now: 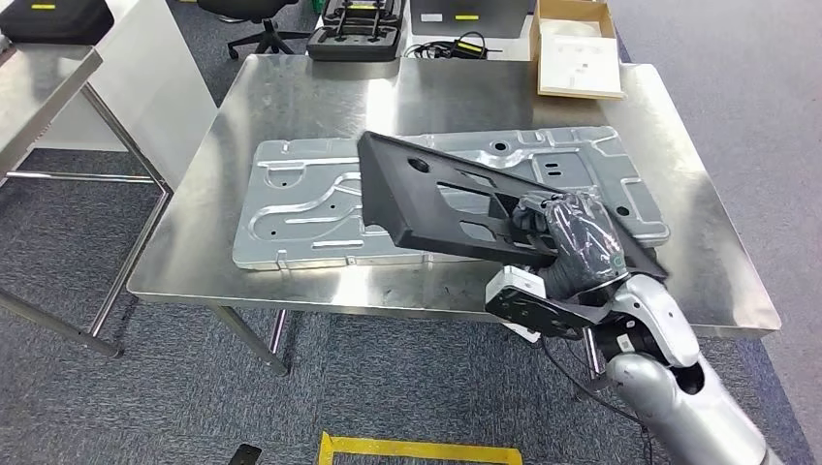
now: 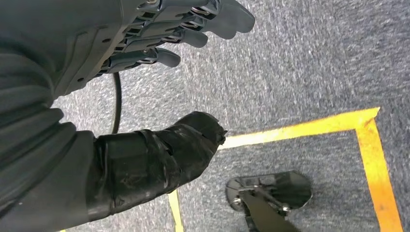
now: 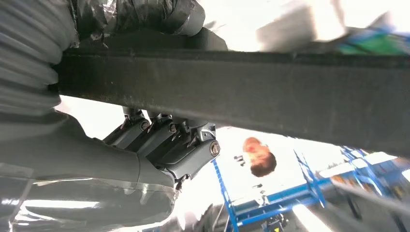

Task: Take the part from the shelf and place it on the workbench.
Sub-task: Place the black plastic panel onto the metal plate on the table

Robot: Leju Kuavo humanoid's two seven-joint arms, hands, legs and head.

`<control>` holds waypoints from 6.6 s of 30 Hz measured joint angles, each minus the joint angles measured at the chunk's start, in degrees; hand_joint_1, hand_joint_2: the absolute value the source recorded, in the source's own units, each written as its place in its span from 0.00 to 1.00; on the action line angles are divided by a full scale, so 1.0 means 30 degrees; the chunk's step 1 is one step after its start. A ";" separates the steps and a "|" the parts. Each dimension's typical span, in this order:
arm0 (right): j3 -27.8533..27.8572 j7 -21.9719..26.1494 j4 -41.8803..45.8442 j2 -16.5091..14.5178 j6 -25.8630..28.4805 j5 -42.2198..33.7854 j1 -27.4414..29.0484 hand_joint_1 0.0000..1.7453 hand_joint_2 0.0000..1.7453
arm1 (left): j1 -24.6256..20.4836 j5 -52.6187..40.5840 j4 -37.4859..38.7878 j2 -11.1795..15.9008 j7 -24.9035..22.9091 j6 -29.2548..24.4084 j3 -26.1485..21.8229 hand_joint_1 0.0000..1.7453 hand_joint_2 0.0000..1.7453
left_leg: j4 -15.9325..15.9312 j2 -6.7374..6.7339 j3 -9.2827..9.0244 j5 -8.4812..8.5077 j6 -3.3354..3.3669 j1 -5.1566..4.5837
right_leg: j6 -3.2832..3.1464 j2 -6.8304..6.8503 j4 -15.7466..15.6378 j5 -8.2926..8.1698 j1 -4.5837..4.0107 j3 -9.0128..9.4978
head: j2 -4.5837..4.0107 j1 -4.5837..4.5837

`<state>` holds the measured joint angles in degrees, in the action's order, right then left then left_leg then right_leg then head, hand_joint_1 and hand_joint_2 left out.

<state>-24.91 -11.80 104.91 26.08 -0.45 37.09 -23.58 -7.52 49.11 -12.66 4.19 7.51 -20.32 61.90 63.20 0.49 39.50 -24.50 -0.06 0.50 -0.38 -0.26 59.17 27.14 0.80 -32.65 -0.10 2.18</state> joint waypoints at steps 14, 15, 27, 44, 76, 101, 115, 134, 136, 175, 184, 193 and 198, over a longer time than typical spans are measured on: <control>-0.1218 -0.0111 -0.3145 0.2997 -0.1995 0.5575 -0.0400 1.00 1.00 | -0.0044 0.0029 -0.0005 0.0176 0.0241 0.0137 0.0000 0.00 1.00 | -0.1621 0.0091 -0.1059 0.0087 0.0893 -0.0159 | 0.0748 0.0048 0.2843 0.0523 0.0080 -0.1834 | 0.0002 -0.0168; -0.1259 -0.0111 -0.3256 0.3169 -0.2006 0.5806 -0.0434 1.00 1.00 | -0.0047 0.0029 -0.0007 0.0173 0.0286 0.0144 0.0000 0.00 1.00 | -0.1549 0.0113 -0.1058 0.0031 0.0844 -0.0189 | 0.0700 0.0050 0.1614 0.0011 0.0051 -0.1291 | 0.0002 -0.0170; -0.1544 0.0574 -0.4480 0.3925 -0.1897 0.7858 -0.0909 1.00 1.00 | -0.0058 -0.0213 -0.0007 0.0142 0.0512 0.0297 0.0004 0.00 1.00 | 0.4160 0.0015 0.1680 -0.2521 -0.0068 -0.0129 | -0.0061 0.0057 -0.0059 -0.0520 0.0075 -0.0527 | 0.0002 -0.0024; -0.2724 0.2735 -0.6985 0.3489 -0.0840 1.0661 -0.1897 1.00 1.00 | -0.0587 -0.0856 -0.0007 0.0065 0.0118 0.0414 0.0015 0.00 1.00 | -0.1863 0.0059 -0.1486 -0.0111 0.0944 -0.0193 | 0.0812 0.0047 0.4198 0.0956 0.0147 -0.2677 | 0.0002 -0.0159; -0.4816 0.3721 -0.7844 0.3976 -0.0254 1.3543 -0.2217 1.00 1.00 | -0.0749 -0.1636 -0.0007 -0.0069 0.0475 0.0035 0.0168 0.00 1.00 | -0.1888 0.0022 -0.1521 -0.0042 0.0855 -0.0117 | 0.0942 0.0013 0.3151 0.0419 0.0222 -0.2114 | 0.0000 -0.0129; -0.3364 0.4865 -0.6862 0.8484 -0.0942 1.4704 -0.2554 1.00 1.00 | -0.0739 -0.1362 -0.0007 -0.0394 0.0534 -0.0415 0.0173 0.00 1.00 | -0.2135 -0.0057 -0.2509 -0.0818 0.1173 -0.0337 | 0.0747 0.0020 0.2543 0.0337 0.0112 -0.1674 | 0.0004 -0.0080; -0.3490 0.5730 -0.5905 0.8431 -0.0740 1.5801 -0.2168 1.00 1.00 | -0.0835 -0.1545 -0.0007 -0.0636 0.0319 -0.0535 0.0168 0.00 1.00 | -0.0232 -0.0096 -0.3585 -0.2285 0.0259 -0.0242 | 0.0140 -0.0074 0.0392 -0.0918 0.0260 -0.1513 | 0.0005 -0.0117; -0.3679 0.5499 -0.5810 0.8292 -0.0035 1.6315 -0.3252 1.00 1.00 | -0.0924 -0.1517 0.0007 -0.0916 0.0414 -0.0353 0.0168 0.00 1.00 | -0.2034 0.0278 0.0446 0.1768 0.1669 -0.0811 | 0.0666 -0.0189 0.4255 0.3892 -0.0047 -0.0625 | 0.0005 -0.0133; -0.3770 0.5492 -0.5866 0.8252 -0.0023 1.6340 -0.3195 1.00 1.00 | -0.0896 -0.1483 0.0007 -0.0966 0.0425 -0.0282 0.0164 0.00 1.00 | -0.1945 0.0299 0.0427 0.1617 0.1620 -0.0742 | 0.0815 -0.0184 0.4934 0.3272 0.0032 -0.1756 | 0.0005 -0.0135; -0.3102 0.4745 -0.6436 0.8507 0.0784 1.5906 -0.2111 0.00 0.00 | -0.0901 -0.2750 0.0015 -0.1175 -0.0055 -0.2093 0.0167 0.00 0.00 | -0.1482 -0.0045 -0.1835 -0.0686 0.0817 -0.0591 | 0.0215 0.0120 -0.0057 -0.0621 -0.0122 -0.0527 | 0.0004 -0.0131; -0.2795 0.4315 -0.6617 0.8485 0.1904 1.5394 -0.1742 0.00 0.00 | -0.0900 -0.2719 0.0015 -0.1171 -0.0402 -0.1632 0.0168 0.00 0.00 | 0.1574 -0.0060 -0.0507 -0.1692 0.0100 -0.0092 | -0.0056 0.0166 -0.0071 -0.0740 0.0100 -0.0604 | -0.0002 -0.0051; -0.1733 0.3251 -0.4517 0.7878 0.3116 1.4928 -0.1258 0.00 0.00 | -0.1042 -0.2623 0.0007 -0.1250 -0.0346 -0.1242 0.0175 0.00 0.00 | -0.1906 -0.0036 -0.1754 -0.0096 0.0941 -0.0156 | 0.0708 0.0133 0.1244 0.0431 0.0194 -0.1255 | 0.0000 -0.0100; -0.1300 0.2471 -0.2201 0.6858 0.3109 1.4775 -0.1169 0.00 0.00 | -0.1066 -0.2601 0.0007 -0.1335 -0.0277 -0.1167 0.0171 0.00 0.00 | -0.1780 -0.0046 -0.1143 0.0300 0.1033 -0.0225 | 0.0849 0.0124 0.4410 0.2078 0.0225 -0.1644 | 0.0000 -0.0098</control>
<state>-28.81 -4.38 98.30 46.66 8.88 81.42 -27.08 -10.72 41.31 -12.63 0.18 6.68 -23.82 62.41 57.86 0.36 36.07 -23.60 3.04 -0.18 2.17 0.11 72.40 33.37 1.48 -37.58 -0.10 1.89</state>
